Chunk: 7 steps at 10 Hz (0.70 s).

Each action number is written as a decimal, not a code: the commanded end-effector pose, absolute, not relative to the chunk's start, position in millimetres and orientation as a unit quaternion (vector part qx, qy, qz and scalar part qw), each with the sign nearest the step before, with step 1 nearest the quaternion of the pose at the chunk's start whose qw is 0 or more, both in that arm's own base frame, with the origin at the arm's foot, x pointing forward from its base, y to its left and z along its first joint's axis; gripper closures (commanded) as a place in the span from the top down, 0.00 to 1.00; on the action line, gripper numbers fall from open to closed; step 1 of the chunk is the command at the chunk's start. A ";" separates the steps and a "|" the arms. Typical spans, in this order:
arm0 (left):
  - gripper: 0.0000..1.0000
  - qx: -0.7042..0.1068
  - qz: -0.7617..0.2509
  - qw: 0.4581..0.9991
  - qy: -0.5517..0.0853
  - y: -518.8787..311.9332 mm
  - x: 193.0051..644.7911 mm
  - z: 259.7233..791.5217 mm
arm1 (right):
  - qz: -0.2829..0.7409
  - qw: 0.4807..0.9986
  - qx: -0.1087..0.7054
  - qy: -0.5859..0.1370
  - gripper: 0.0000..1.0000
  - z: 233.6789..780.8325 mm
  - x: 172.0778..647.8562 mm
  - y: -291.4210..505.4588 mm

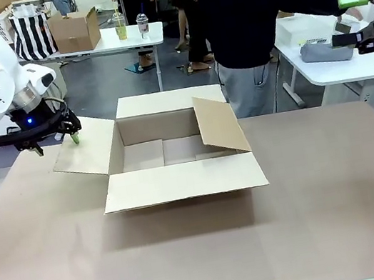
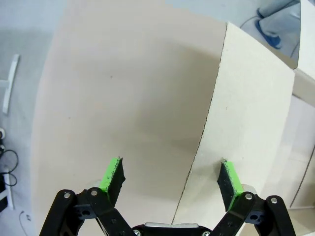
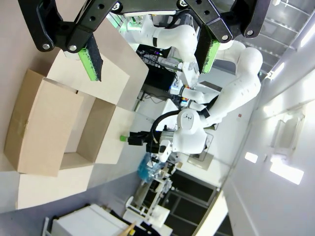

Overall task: Pack the gift set into the box.
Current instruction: Place both hands on the side flaps of the Package Box and spread them outward.

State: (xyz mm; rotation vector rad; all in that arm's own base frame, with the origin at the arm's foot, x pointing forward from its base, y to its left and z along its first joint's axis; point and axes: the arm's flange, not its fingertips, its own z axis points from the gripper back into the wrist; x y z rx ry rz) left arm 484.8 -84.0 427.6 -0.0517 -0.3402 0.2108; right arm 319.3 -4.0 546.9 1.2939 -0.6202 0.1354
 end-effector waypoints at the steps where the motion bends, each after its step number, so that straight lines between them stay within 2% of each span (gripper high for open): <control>1: 1.00 -0.009 0.117 0.978 -0.174 -87.9 486.3 428.0 | 0.071 0.743 0.596 -0.296 1.00 547.9 323.6 -1.8; 4: 1.00 -0.009 0.117 0.978 -0.174 -87.9 486.3 428.0 | 0.062 0.751 0.592 -0.284 1.00 546.9 319.3 -4.0; 5: 1.00 -0.009 0.117 0.978 -0.174 -87.9 486.3 428.0 | 0.037 0.826 0.486 -0.284 1.00 549.8 333.6 40.2; 7: 1.00 -0.009 0.117 0.978 -0.174 -87.9 486.3 428.0 | 0.064 0.906 0.351 -0.229 1.00 552.2 367.0 124.5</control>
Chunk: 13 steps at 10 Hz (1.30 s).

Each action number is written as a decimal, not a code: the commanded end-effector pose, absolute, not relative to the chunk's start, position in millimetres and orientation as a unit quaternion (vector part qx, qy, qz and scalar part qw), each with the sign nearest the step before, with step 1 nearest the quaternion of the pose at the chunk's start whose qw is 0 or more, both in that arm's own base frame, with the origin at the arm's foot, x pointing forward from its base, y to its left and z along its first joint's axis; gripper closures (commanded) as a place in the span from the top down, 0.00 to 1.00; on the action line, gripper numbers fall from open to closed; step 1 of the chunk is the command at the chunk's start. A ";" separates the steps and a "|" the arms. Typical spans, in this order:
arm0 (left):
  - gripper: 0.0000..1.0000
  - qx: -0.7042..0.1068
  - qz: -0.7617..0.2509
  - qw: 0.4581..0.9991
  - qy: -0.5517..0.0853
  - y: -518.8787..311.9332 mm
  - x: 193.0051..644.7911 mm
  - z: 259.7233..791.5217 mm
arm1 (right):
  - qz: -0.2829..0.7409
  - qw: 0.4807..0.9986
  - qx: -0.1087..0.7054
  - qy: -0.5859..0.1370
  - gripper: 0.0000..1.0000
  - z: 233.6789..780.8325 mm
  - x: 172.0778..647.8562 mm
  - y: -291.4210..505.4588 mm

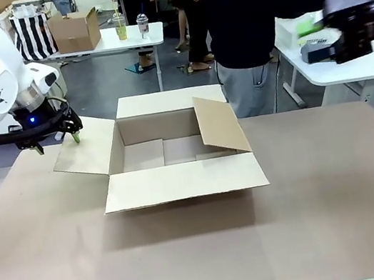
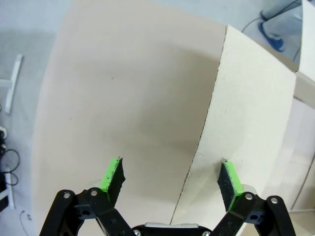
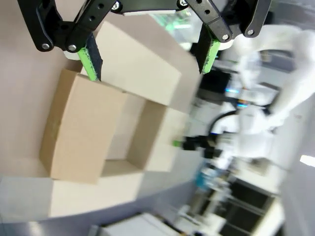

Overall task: Pack the gift set into the box.
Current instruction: Place both hands on the side flaps of the Package Box and spread them outward.

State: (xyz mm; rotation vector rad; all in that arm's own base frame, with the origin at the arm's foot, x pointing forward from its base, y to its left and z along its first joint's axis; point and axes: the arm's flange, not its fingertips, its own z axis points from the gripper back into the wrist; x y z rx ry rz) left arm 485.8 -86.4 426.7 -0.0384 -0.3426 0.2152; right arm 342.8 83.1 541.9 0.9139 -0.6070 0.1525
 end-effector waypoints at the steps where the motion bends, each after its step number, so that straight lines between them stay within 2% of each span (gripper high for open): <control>1: 1.00 -0.009 0.117 0.978 -0.174 -87.9 486.3 428.0 | 0.066 0.937 0.273 -0.209 1.00 544.9 384.5 155.2; 3: 1.00 -0.009 0.117 0.978 -0.174 -87.9 486.3 428.0 | 0.073 0.965 0.155 -0.197 1.00 516.7 414.6 210.7; 6: 1.00 -0.009 0.117 0.978 -0.174 -87.9 486.3 428.0 | 0.118 0.971 0.035 -0.203 1.00 453.6 444.9 280.6; 7: 1.00 -0.009 0.117 0.978 -0.174 -87.9 486.3 428.0 | 0.140 0.967 0.015 -0.214 1.00 452.5 450.1 289.1; 8: 1.00 -0.009 0.117 0.978 -0.174 -87.9 486.3 428.0 | 0.139 0.955 0.085 -0.250 1.00 477.4 444.9 269.2; 9: 1.00 -0.009 0.117 0.978 -0.174 -87.9 486.3 428.0 | 0.136 0.967 0.053 -0.209 1.00 437.6 426.3 262.1; 10: 1.00 -0.009 0.117 0.978 -0.174 -87.9 486.3 428.0 | 0.144 0.963 0.049 -0.220 1.00 445.2 434.2 266.0; 11: 1.00 -0.009 0.117 0.978 -0.174 -87.9 486.3 428.0 | 0.045 0.951 0.180 -0.248 1.00 445.8 408.2 214.9; 13: 1.00 -0.009 0.117 0.978 -0.174 -87.9 486.3 428.0 | 0.086 0.958 0.123 -0.243 1.00 446.4 420.5 241.0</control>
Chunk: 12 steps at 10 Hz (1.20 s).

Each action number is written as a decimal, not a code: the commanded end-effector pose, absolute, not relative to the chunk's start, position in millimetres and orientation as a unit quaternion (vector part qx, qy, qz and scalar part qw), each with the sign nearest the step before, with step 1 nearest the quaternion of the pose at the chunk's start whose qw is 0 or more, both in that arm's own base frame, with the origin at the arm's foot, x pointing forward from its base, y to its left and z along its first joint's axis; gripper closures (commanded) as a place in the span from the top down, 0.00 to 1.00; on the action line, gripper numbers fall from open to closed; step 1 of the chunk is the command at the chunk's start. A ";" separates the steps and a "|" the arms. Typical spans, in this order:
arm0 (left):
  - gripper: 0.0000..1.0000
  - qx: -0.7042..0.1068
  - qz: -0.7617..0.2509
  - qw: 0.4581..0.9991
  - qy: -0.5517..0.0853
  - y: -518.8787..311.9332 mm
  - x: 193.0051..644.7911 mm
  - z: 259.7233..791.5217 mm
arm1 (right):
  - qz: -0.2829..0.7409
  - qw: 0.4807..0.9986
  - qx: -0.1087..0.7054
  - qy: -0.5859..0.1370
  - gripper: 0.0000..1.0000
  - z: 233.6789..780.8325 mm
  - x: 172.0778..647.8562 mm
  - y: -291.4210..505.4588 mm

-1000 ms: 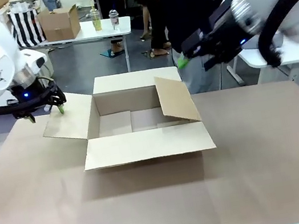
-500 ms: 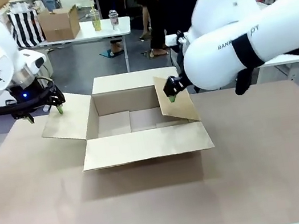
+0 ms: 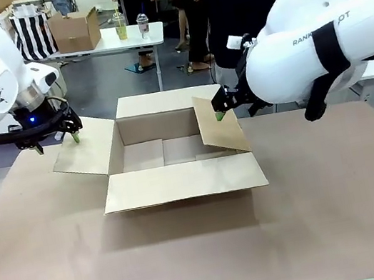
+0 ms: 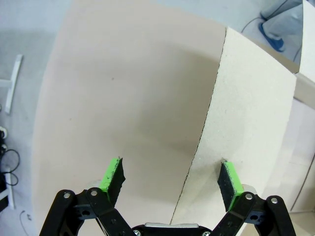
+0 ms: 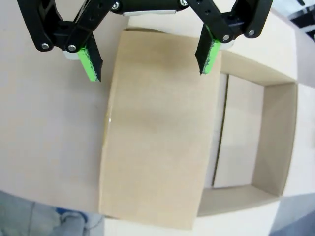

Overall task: Pack the gift set into the box.
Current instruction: Place both hands on the side flaps of the Package Box and spread them outward.

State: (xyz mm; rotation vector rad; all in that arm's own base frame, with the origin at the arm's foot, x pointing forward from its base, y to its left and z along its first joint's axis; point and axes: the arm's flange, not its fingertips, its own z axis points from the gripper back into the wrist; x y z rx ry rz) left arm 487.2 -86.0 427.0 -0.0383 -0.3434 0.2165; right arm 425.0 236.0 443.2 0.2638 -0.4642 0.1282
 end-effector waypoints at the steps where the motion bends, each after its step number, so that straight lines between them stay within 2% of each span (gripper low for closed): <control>1: 1.00 -0.009 0.117 0.978 -0.174 -87.9 486.3 428.0 | 0.105 0.956 0.121 -0.246 1.00 455.2 434.3 258.0; 3: 1.00 -0.009 0.117 0.978 -0.174 -87.9 486.3 428.0 | 0.107 0.966 0.070 -0.224 1.00 459.7 461.4 296.1; 6: 1.00 -0.009 0.117 0.978 -0.174 -87.9 486.3 428.0 | 0.117 0.973 -0.031 -0.198 1.00 438.4 495.1 345.6; 12: 1.00 -0.009 0.117 0.978 -0.174 -87.9 486.3 428.0 | 0.104 0.963 -0.160 -0.190 1.00 402.8 502.0 383.8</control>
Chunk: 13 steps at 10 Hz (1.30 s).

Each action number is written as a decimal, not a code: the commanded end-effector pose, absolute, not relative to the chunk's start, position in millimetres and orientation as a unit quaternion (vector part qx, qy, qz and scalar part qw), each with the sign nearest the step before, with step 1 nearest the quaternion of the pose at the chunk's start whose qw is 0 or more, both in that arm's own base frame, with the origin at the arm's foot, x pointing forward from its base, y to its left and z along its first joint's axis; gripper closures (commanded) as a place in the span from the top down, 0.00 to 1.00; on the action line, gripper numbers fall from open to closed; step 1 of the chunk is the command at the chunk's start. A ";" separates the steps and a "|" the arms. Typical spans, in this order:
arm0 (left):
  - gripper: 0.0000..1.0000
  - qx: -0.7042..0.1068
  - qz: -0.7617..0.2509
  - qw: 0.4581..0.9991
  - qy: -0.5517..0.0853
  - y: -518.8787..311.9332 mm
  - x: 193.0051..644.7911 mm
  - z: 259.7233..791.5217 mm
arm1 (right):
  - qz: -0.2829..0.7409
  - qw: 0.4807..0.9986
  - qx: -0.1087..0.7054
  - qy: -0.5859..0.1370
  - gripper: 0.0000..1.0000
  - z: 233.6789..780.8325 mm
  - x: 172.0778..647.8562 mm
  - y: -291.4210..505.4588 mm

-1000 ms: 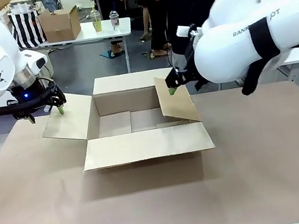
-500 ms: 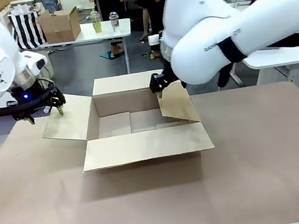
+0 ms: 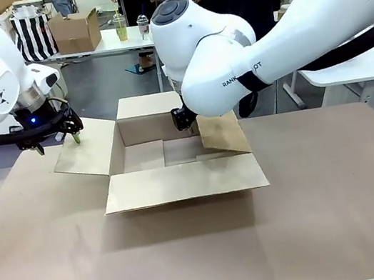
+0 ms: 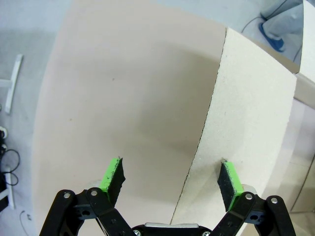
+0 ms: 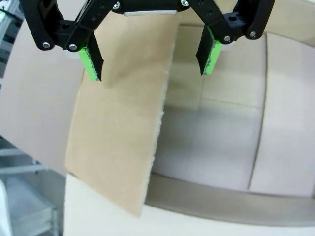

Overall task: Pack the gift set into the box.
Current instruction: Place both hands on the side flaps of the Package Box and spread them outward.

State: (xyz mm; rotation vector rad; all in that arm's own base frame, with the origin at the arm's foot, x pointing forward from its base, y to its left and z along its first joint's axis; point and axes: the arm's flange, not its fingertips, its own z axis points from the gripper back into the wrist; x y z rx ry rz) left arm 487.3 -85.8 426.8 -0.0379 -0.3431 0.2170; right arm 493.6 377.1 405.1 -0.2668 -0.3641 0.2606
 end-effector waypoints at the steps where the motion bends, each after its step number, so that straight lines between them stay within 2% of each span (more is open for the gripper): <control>1: 1.00 -0.009 0.117 0.978 -0.174 -87.9 486.3 428.0 | 0.095 0.959 -0.184 -0.194 1.00 398.6 501.9 383.1; 4: 1.00 -0.009 0.117 0.978 -0.174 -87.9 486.3 428.0 | 0.075 0.949 -0.222 -0.212 1.00 414.2 496.0 362.3; 8: 1.00 -0.009 0.117 0.978 -0.174 -87.9 486.3 428.0 | 0.052 0.947 -0.218 -0.230 1.00 466.9 481.7 331.1; 10: 1.00 -0.009 0.117 0.978 -0.174 -87.9 486.3 428.0 | 0.028 0.951 -0.222 -0.212 1.00 479.8 476.0 308.3; 13: 1.00 -0.009 0.117 0.978 -0.174 -87.9 486.3 428.0 | 0.003 0.966 -0.177 -0.190 1.00 479.8 466.9 259.1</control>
